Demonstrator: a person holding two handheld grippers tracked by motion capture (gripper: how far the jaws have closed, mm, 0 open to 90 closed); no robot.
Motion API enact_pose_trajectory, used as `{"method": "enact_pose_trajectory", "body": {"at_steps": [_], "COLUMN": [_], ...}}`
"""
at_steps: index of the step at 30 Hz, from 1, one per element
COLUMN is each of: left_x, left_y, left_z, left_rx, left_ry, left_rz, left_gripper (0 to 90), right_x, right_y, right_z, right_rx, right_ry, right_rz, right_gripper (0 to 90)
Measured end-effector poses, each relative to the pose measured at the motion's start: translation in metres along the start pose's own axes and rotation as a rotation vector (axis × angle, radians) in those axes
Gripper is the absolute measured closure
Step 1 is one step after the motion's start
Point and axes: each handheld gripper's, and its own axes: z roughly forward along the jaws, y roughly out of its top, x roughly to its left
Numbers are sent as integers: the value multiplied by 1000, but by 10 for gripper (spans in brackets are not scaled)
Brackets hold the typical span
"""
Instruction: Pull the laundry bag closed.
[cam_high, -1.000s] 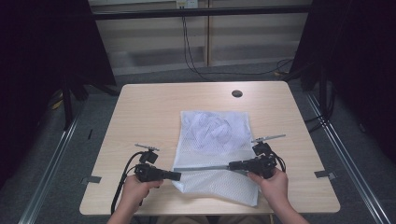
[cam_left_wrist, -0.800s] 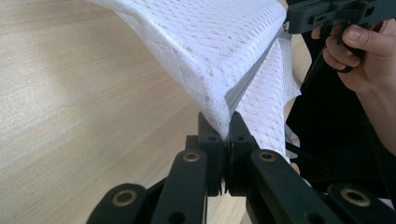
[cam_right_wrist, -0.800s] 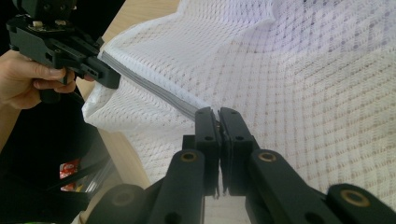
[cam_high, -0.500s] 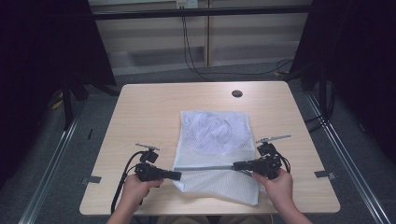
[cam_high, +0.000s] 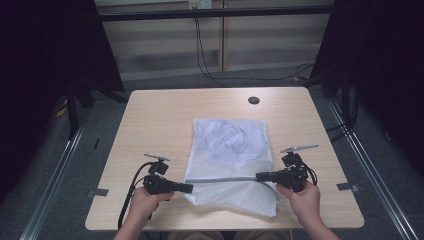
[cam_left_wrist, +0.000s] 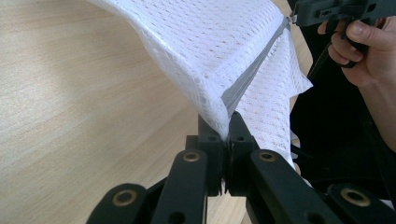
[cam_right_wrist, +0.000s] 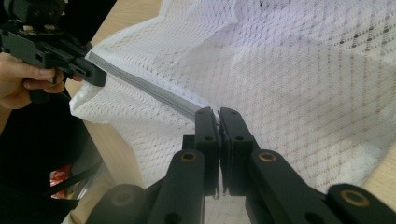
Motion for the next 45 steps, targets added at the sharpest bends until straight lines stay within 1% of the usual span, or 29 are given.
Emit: {"method": "enact_pose_trajectory", "body": {"at_steps": [6, 7, 9, 10, 11, 12, 13, 14, 15, 18, 19, 20, 22, 23, 24, 25, 26, 28, 31, 33, 34, 35, 39, 40, 43, 45], "left_x": [0, 1, 1, 1, 0, 0, 0, 0, 0, 0, -1, 1, 2, 1, 1, 1, 2, 1, 1, 1, 2, 1, 1, 1, 1, 1], "left_y": [0, 0, 0, 0, 0, 0, 0, 0, 0, 0, -1, 0, 0, -1, -1, -1, 0, 0, 0, 0, 0, 0, 0, 0, -1, -1], "left_z": [-1, -1, 0, 0, 0, 0, 0, 0, -1, -1, -1, -2, -3, -3, -3, -3, -3, -2, -3, -3, -3, -3, -3, -3, -3, -3], "left_rx": [-1, 1, -1, 2, 2, 2, 2, -2, -1, -3, 0, -2, -1, -7, -7, -4, 1, -4, -3, -2, 7, 0, 3, 3, 2, 2], "left_ry": [5, 1, 0, -4, 4, 1, 1, -3, 3, -1, -3, 5, 2, 1, 5, 0, 2, -2, 0, 0, -1, -4, 1, 4, 1, 6], "left_rz": [-2, 3, 3, 5, 4, -3, 4, -3, -2, -7, -15, -3, -1, -9, -8, -9, 2, -6, 1, -9, 5, -8, 1, -6, -7, -9], "left_gripper": [881, 881, 881, 881, 881, 881, 881, 881, 881, 881, 881, 881, 881, 881, 881, 881, 881, 881, 881, 881, 881, 881, 881, 881, 881, 881], "right_x": [-4, -5, -6, -7, -7, -7, -7, -7, -7, -8, -9, -9, -12, -13, -14, -15, -16, -17, -16, -16, -16, -17, -16, -16, -16, -15], "right_y": [-2, -2, -3, -3, -4, -4, -4, -4, -4, -5, -5, -5, -6, -7, -8, -9, -9, -10, -9, -9, -10, -10, -10, -10, -10, -10], "right_z": [-6, -7, -9, -10, -11, -11, -11, -12, -12, -15, -15, -16, -19, -21, -22, -23, -24, -26, -27, -27, -28, -28, -29, -29, -28, -29], "right_rx": [-9, -9, -11, -13, -13, -14, -14, -11, -15, -16, -21, -19, -20, -21, -24, -24, -27, -32, -33, -32, -32, -36, -39, -38, -35, -35], "right_ry": [-12, -12, -16, -11, -11, -19, -20, -24, -21, -28, -27, -32, -40, -43, -44, -47, -43, -44, -44, -51, -52, -47, -48, -48, -49, -59], "right_rz": [5, 12, 9, 14, 13, 8, 8, 9, 7, 9, 7, 7, 8, 13, 17, 18, 22, 23, 21, 18, 18, 18, 21, 19, 16, 15], "right_gripper": [869, 869, 869, 869, 869, 869, 869, 869, 869, 869, 869, 869, 869, 869, 869, 869, 869, 869, 869, 869, 869, 869, 869, 869, 869, 869]}}
